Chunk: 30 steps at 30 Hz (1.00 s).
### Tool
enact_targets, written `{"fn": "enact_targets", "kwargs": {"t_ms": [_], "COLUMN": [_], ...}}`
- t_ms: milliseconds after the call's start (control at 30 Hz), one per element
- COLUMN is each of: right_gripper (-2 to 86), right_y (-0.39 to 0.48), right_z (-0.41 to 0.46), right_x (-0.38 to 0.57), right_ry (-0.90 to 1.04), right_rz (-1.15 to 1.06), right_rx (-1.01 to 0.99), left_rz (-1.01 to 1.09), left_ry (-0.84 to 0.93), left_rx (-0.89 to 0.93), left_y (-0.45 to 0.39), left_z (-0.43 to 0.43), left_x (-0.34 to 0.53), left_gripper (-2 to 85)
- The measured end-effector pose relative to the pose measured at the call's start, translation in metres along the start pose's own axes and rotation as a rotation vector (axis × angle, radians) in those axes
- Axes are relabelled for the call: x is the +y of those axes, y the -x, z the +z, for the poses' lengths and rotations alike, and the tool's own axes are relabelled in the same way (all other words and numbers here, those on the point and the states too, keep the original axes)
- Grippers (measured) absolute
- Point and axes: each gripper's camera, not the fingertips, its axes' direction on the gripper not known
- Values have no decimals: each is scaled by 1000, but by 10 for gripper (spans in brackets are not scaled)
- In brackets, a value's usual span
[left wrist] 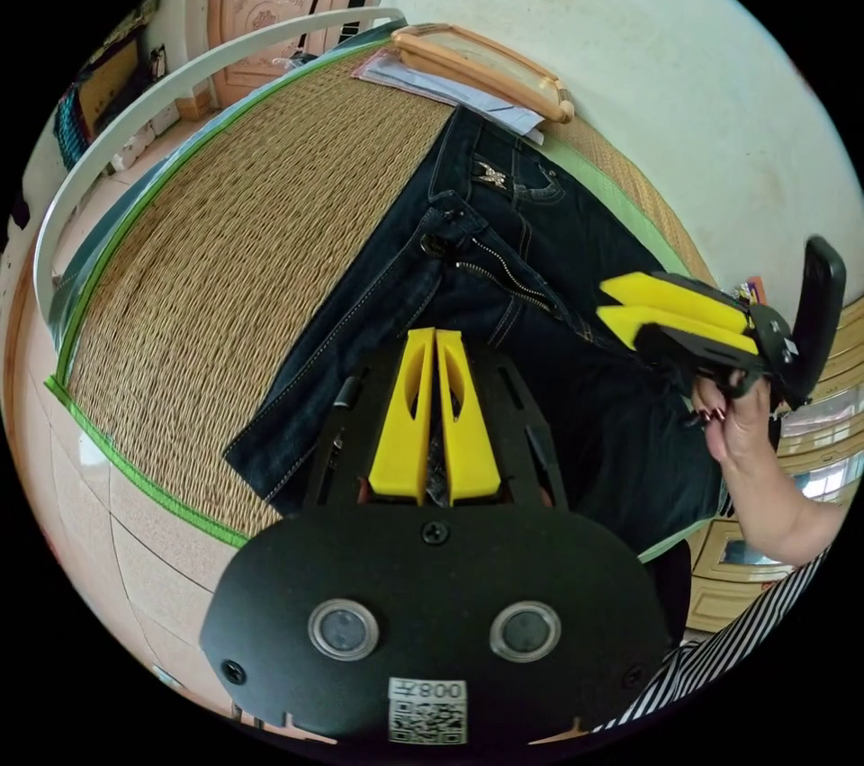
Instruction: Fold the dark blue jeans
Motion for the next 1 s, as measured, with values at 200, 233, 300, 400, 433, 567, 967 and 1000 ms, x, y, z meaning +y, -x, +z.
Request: {"fn": "enact_targets", "kwargs": {"t_ms": [200, 233, 300, 400, 433, 567, 967, 1000], "right_gripper": [23, 16, 9, 3, 1, -3, 0, 0], "right_y": [15, 12, 8, 14, 19, 29, -2, -6], "right_z": [28, 23, 9, -5, 0, 49, 56, 51], "right_x": [-49, -51, -50, -49, -49, -49, -2, 3], "right_ry": [64, 44, -13, -70, -50, 130, -16, -45], "right_rz": [-24, -11, 9, -3, -28, -60, 74, 93], "right_rx": [70, 51, -3, -67, -82, -164, -302, -293], "left_rz": [1, 0, -2, -2, 0, -27, 69, 69], "left_ry": [-8, -6, -6, -9, -11, -96, -38, -59], "left_rx": [11, 17, 29, 44, 45, 54, 11, 18], "left_y": [-7, -8, -11, -18, -21, -34, -111, -113], "left_z": [-14, -17, -22, -30, -35, -62, -99, -103], "left_x": [0, -1, -3, -5, -6, -2, -47, -46], "left_gripper": [1, 1, 1, 1, 1, 1, 0, 0]}}
